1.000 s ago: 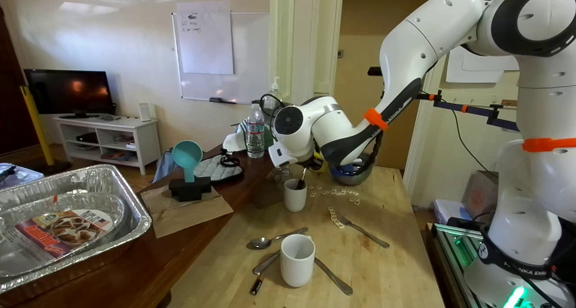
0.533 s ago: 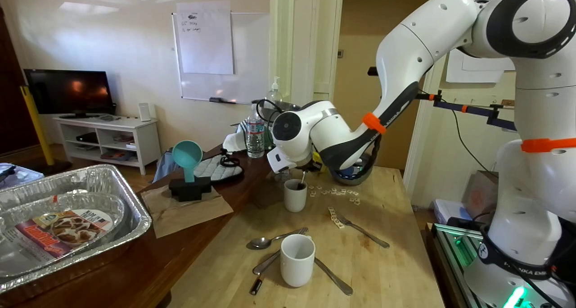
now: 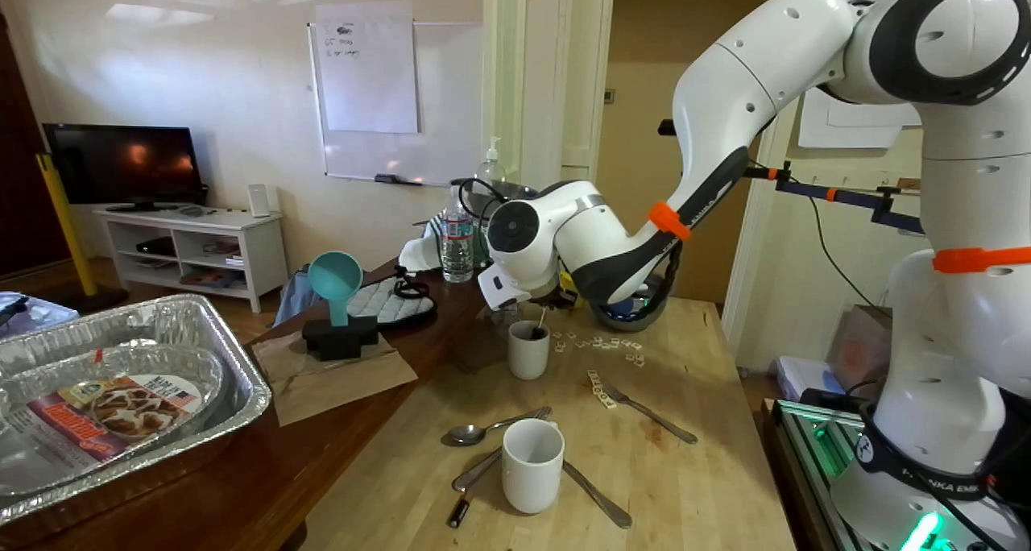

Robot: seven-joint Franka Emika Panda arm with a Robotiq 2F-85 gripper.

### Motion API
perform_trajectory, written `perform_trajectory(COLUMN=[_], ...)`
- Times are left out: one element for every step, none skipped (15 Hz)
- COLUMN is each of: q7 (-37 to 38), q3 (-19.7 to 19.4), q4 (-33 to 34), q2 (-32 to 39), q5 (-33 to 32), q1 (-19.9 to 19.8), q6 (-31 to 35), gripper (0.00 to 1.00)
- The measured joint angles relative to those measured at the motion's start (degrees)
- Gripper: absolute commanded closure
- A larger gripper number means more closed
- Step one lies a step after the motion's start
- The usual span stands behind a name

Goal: Put the screwdriver inside the white mug to the right

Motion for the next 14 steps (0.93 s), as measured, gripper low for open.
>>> perform_trajectory(q7=[0.0, 0.0, 0.0, 0.0, 0.0, 0.0, 0.0, 0.0, 0.0, -0.2, -1.0, -2.0, -2.9, -3.7], q3=[0.0, 0.0, 0.0, 0.0, 0.0, 0.0, 0.0, 0.1, 0.4, 0.8, 1.5, 2.2, 3.0, 3.5], q4=[0.0, 0.0, 0.0, 0.0, 0.0, 0.1, 0.2, 0.5, 1.0, 2.0, 3.2, 4.6, 6.1, 7.8], q2=[0.1, 0.1, 0.2, 0.2, 0.2, 0.2, 0.2, 0.2, 0.0, -0.4, -1.0, -1.8, -3.0, -4.3], q5=[0.0, 0.0, 0.0, 0.0, 0.0, 0.1, 0.1, 0.7, 2.3, 5.2, 9.3, 13.8, 18.2, 22.3], q1=[0.0, 0.0, 0.0, 0.0, 0.0, 0.0, 0.0, 0.0, 0.0, 0.0, 0.0, 0.1, 0.3, 0.5], q6=[0.0, 0.0, 0.0, 0.0, 0.0, 0.0, 0.0, 0.0, 0.0, -0.5, -1.9, -3.9, -6.7, -9.8], gripper=[0.37, 0.31, 0.23, 0.15, 0.08, 0.00, 0.00, 0.00, 0.00, 0.00, 0.00, 0.00, 0.00, 0.01])
